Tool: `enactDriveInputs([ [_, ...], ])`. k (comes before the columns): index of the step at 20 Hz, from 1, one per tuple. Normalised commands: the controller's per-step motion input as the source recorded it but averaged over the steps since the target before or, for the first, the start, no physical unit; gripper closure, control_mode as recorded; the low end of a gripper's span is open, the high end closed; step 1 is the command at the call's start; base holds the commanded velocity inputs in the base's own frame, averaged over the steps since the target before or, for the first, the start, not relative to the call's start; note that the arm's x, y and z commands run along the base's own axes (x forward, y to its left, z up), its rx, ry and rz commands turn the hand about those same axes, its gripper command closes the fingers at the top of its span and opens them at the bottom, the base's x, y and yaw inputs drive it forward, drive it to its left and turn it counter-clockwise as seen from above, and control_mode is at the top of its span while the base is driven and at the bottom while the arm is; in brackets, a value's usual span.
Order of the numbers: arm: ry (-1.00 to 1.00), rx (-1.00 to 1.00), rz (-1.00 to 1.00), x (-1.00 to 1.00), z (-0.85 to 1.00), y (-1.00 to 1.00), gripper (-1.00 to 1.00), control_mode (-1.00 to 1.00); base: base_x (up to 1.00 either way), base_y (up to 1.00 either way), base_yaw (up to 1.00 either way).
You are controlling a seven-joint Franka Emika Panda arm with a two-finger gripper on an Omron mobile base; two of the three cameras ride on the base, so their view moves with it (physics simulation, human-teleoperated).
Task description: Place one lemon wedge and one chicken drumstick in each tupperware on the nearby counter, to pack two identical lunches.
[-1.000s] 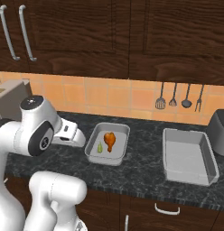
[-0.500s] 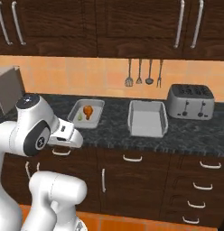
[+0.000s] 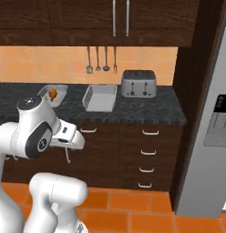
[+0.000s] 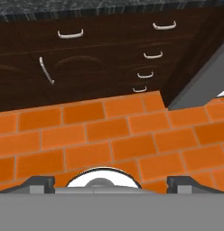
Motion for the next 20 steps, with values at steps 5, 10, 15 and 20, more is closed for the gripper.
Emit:
enactDriveInputs([
  [5,0.00,0.00,0.00,0.00,0.00,0.00,-1.00,1.00,0.06,-1.00,-0.01],
  [10,0.00,0.00,0.00,0.00,0.00,0.00,-1.00,1.00,0.38,-1.00,-0.16],
  [15,0.00,0.00,0.00,0.00,0.00,0.00,-1.00,1.00,0.36,-1.00,-0.27],
  [20,0.00,0.00,0.00,0.00,0.00,0.00,-1.00,1.00,0.39,-1.00,0.02],
])
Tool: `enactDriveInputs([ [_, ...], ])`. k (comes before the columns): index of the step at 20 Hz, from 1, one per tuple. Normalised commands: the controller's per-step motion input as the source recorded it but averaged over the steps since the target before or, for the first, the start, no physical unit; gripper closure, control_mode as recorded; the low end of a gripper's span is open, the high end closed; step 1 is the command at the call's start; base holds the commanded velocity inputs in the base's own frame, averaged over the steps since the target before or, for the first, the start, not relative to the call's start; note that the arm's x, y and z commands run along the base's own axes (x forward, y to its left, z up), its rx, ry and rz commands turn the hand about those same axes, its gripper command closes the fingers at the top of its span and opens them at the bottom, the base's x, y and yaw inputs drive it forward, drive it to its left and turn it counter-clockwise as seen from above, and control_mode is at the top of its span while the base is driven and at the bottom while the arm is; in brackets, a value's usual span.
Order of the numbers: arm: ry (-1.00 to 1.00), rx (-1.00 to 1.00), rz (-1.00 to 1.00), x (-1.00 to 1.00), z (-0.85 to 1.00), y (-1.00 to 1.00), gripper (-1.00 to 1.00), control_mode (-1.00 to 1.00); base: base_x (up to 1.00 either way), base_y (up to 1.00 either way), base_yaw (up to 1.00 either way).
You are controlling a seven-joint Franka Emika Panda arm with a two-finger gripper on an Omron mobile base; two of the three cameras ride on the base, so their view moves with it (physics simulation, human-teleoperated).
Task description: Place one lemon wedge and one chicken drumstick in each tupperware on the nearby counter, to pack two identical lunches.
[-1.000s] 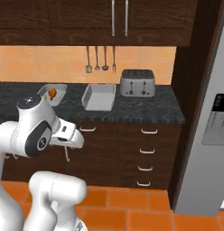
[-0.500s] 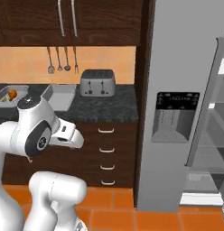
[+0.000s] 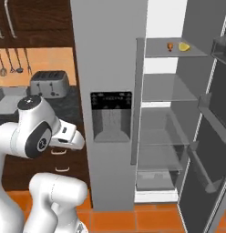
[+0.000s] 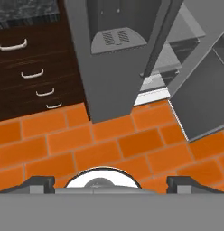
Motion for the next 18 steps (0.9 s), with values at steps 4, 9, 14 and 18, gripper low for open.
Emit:
enactDriveInputs([
  [4,0.00,0.00,0.00,0.00,0.00,0.00,-1.00,1.00,0.25,-1.00,0.37],
  [9,0.00,0.00,0.00,0.00,0.00,0.00,-1.00,1.00,0.32,-0.48,0.14],
  [14,0.00,0.00,0.00,0.00,0.00,0.00,-1.00,1.00,0.54,-0.15,-0.21],
  [18,0.00,0.00,0.00,0.00,0.00,0.00,-1.00,1.00,0.65,-0.67,-0.02],
])
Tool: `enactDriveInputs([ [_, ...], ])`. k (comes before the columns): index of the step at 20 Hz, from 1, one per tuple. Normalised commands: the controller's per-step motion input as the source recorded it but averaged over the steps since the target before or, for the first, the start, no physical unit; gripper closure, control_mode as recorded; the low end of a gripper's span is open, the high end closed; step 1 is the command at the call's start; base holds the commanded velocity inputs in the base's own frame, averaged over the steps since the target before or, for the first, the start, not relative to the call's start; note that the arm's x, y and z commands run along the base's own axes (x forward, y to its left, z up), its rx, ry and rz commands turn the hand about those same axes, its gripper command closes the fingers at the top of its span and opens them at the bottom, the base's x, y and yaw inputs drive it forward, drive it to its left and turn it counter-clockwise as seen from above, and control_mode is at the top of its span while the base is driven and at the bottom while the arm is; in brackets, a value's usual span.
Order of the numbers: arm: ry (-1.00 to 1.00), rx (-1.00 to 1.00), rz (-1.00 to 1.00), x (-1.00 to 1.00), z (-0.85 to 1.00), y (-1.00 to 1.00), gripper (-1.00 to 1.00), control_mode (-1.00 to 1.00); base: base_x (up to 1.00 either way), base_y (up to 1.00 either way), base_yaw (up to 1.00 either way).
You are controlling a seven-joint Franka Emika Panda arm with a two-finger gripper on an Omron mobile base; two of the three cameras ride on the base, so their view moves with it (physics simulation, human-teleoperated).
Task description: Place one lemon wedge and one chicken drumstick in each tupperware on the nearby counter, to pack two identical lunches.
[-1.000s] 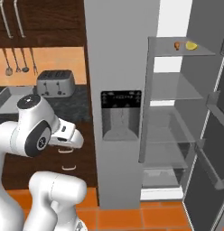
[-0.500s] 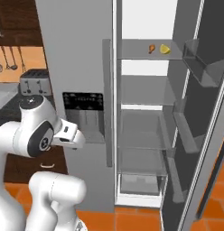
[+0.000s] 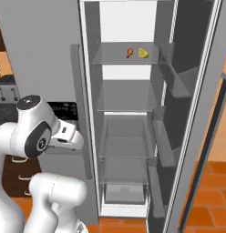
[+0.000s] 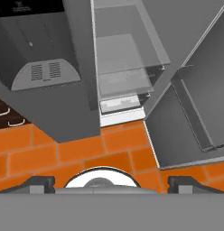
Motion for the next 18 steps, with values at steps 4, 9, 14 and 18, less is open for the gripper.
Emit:
enactDriveInputs([
  [4,0.00,0.00,0.00,0.00,0.00,0.00,-1.00,1.00,0.51,-0.39,0.02],
  [9,0.00,0.00,0.00,0.00,0.00,0.00,-1.00,1.00,0.55,-0.41,0.22],
  [14,0.00,0.00,0.00,0.00,0.00,0.00,-1.00,1.00,0.32,-0.37,0.22],
  [18,0.00,0.00,0.00,0.00,0.00,0.00,-1.00,1.00,0.27,-0.17,0.01],
])
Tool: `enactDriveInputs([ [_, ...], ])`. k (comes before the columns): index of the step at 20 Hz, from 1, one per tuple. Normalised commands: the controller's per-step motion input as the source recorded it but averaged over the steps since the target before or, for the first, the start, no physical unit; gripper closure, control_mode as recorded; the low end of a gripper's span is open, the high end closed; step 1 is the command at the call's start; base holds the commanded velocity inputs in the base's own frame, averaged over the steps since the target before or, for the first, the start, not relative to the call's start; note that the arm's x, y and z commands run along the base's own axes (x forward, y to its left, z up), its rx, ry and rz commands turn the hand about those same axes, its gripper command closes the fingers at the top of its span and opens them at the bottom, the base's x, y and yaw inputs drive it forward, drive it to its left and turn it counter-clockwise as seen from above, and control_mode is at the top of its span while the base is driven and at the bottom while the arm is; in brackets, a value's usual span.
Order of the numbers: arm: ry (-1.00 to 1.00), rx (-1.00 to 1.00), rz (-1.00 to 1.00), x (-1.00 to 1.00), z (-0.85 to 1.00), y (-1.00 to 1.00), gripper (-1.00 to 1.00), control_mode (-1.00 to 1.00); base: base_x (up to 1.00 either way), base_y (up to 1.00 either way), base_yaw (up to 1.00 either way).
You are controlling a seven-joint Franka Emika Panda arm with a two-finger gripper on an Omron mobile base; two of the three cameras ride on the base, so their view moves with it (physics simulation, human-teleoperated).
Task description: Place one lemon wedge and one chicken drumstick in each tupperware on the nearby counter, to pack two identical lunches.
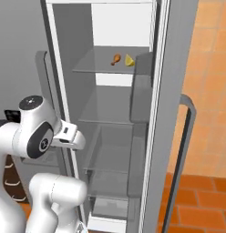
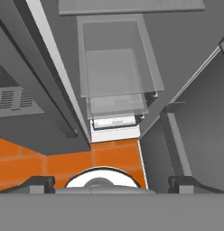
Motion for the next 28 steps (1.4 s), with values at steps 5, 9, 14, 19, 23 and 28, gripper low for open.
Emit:
enactDriveInputs([
  [5,0.00,0.00,0.00,0.00,0.00,0.00,-1.00,1.00,0.48,-0.29,-0.08],
  [9,0.00,0.00,0.00,0.00,0.00,0.00,-1.00,1.00,0.40,-0.49,-0.01],
  [14,0.00,0.00,0.00,0.00,0.00,0.00,-1.00,1.00,0.51,-0.28,0.00],
  [19,0.00,0.00,0.00,0.00,0.00,0.00,-1.00,1.00,0.56,-0.34,0.00],
  [23,0.00,0.00,0.00,0.00,0.00,0.00,-1.00,1.00,0.22,-0.47,0.00],
  [28,0.00,0.00,0.00,0.00,0.00,0.00,-1.00,1.00,0.08,-0.17,0.00],
])
